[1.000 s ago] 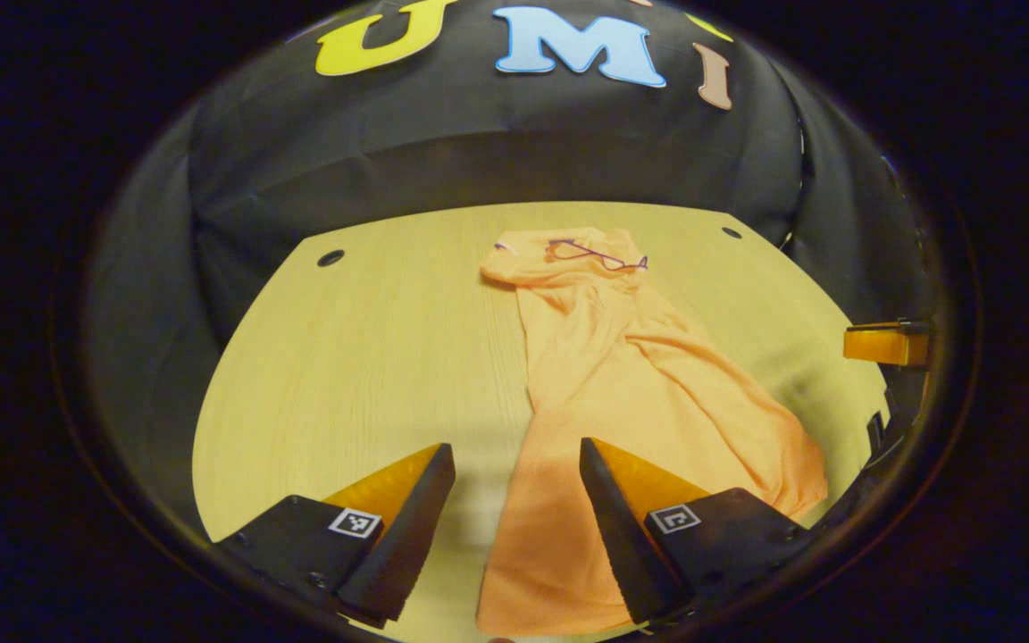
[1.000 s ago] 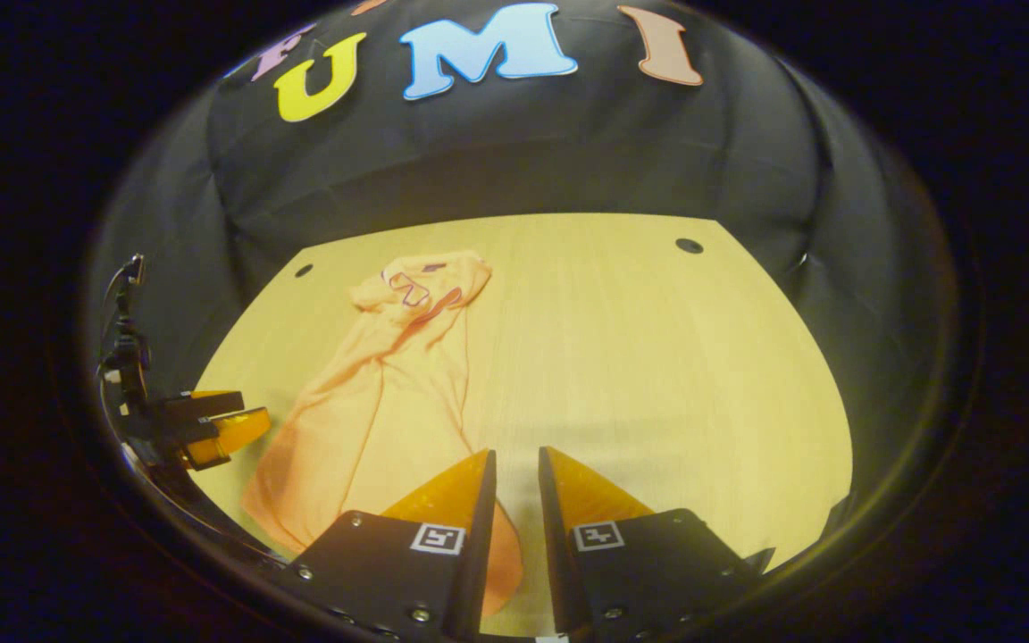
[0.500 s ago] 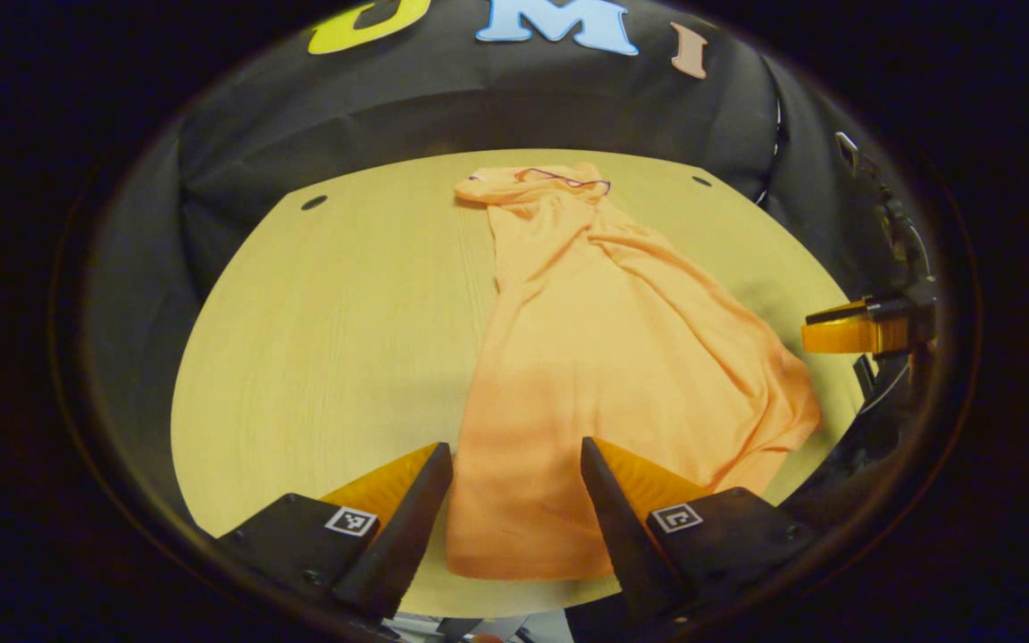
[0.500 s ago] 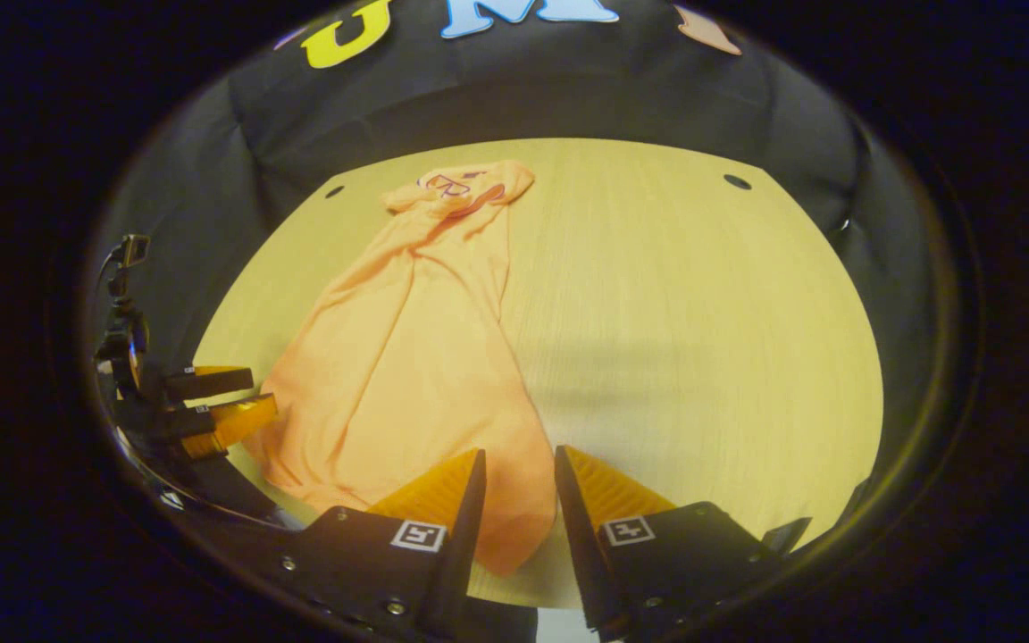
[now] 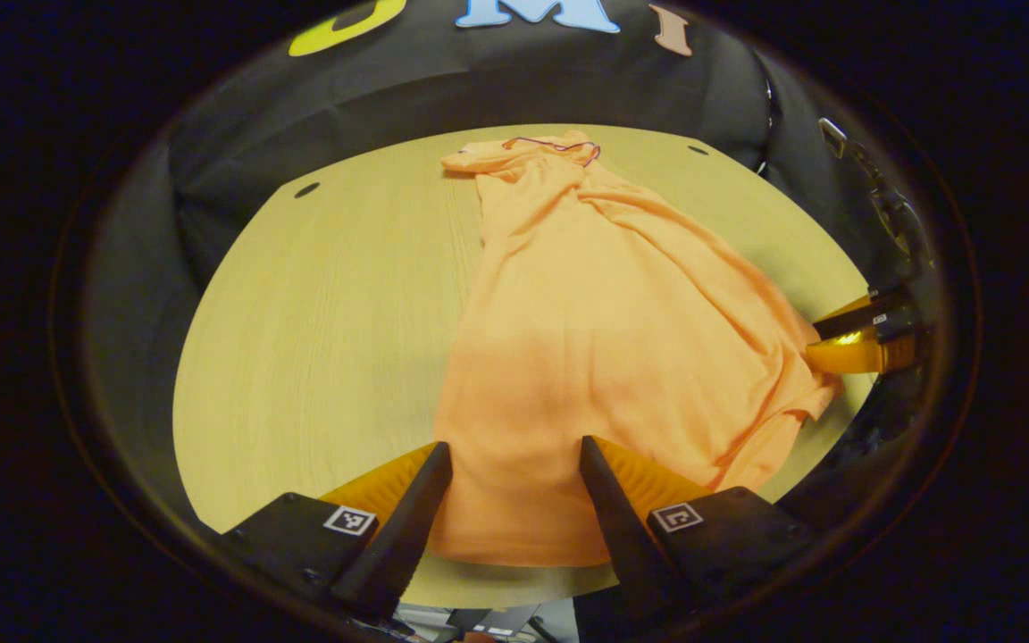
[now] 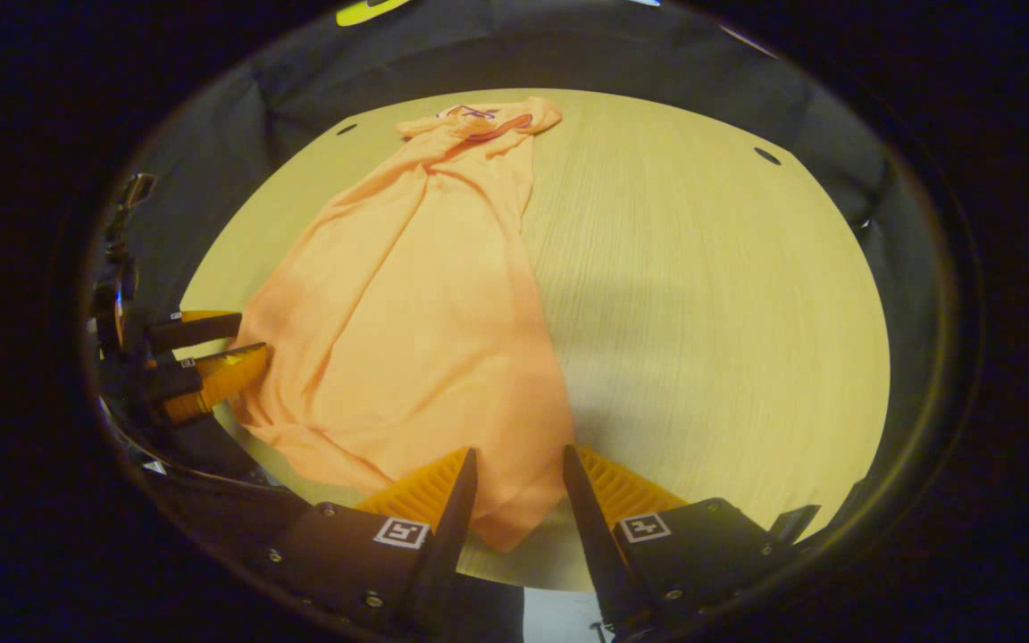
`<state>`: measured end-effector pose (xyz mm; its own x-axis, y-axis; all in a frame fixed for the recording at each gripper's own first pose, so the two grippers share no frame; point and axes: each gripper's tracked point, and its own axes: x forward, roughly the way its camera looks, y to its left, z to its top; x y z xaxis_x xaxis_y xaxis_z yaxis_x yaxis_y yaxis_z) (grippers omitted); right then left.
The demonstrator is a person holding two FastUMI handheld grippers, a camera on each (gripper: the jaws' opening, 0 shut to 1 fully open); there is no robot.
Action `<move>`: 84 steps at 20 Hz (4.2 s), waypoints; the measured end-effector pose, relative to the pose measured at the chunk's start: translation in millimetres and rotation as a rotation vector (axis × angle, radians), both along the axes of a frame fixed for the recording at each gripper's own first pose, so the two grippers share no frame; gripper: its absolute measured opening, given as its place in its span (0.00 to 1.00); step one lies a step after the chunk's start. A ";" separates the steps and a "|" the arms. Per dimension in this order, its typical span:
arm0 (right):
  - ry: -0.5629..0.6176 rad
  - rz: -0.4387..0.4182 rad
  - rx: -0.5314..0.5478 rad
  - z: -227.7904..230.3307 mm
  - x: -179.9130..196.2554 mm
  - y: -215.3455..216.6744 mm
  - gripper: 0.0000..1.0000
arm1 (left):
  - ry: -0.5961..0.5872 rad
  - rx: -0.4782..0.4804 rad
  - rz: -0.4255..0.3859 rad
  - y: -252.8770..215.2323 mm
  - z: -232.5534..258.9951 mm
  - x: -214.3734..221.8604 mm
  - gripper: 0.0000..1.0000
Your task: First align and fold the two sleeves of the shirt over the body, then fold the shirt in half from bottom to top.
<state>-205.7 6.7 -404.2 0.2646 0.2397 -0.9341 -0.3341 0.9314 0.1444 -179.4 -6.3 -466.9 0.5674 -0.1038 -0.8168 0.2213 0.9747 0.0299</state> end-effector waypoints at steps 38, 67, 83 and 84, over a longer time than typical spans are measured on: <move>-0.267 -0.153 0.151 110.2 190.3 20.6 0.00 | -0.263 -0.103 0.118 12.2 135.5 192.2 0.06; -0.445 -0.307 0.254 13.6 500.1 55.9 0.00 | -0.432 -0.137 0.094 28.0 68.4 524.7 0.06; -0.501 -0.303 0.218 26.6 485.4 46.0 0.31 | -0.458 -0.132 0.103 18.2 79.9 505.9 0.64; -0.506 -0.315 0.225 32.8 481.0 42.9 0.31 | -0.462 -0.134 0.103 17.0 86.2 498.9 0.68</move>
